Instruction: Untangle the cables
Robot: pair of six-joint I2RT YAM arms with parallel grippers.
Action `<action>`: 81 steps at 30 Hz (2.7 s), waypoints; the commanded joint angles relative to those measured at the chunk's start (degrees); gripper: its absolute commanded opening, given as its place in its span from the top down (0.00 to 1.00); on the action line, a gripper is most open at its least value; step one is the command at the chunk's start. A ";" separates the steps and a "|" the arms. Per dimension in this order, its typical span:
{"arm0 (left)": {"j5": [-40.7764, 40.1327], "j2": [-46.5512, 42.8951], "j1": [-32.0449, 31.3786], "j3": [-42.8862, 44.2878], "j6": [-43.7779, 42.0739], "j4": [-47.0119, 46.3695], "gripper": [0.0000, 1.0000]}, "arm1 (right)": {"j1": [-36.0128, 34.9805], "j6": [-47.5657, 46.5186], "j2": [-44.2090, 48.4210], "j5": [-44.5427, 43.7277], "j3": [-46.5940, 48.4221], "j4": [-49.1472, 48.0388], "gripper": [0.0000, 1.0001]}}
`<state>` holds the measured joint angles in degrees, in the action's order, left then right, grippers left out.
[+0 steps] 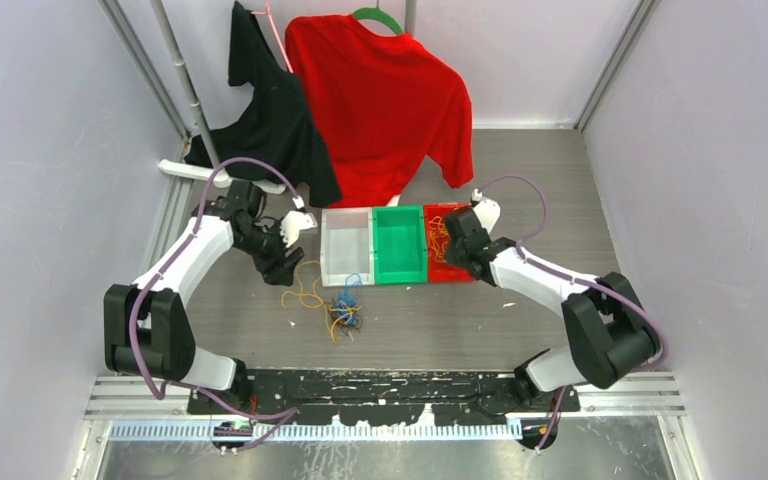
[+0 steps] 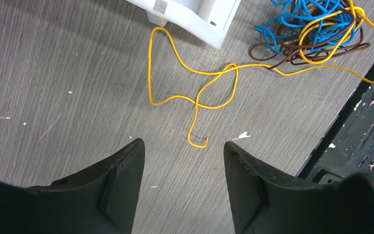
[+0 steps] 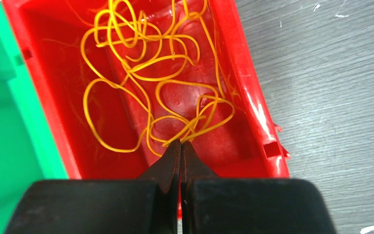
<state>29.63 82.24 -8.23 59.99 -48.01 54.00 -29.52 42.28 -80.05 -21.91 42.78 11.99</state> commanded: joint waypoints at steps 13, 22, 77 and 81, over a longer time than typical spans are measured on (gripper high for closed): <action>9.12 7.31 -1.73 5.28 4.20 -5.11 0.39 | 0.51 -6.53 14.07 12.03 11.86 10.19 0.40; 5.64 12.05 -4.60 4.87 4.84 -9.66 0.71 | 0.51 -6.25 20.00 16.30 9.75 8.64 0.33; 21.00 -19.56 -6.58 56.45 56.15 -18.07 1.00 | -36.69 -23.72 -10.59 15.79 18.63 -41.12 0.35; 20.00 -19.16 -6.59 59.95 56.09 -18.52 1.00 | -36.66 -22.10 -11.75 13.84 13.54 -44.75 0.37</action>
<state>49.74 62.89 -14.68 116.16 5.93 39.92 -66.06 18.00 -91.90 -4.40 59.40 -24.40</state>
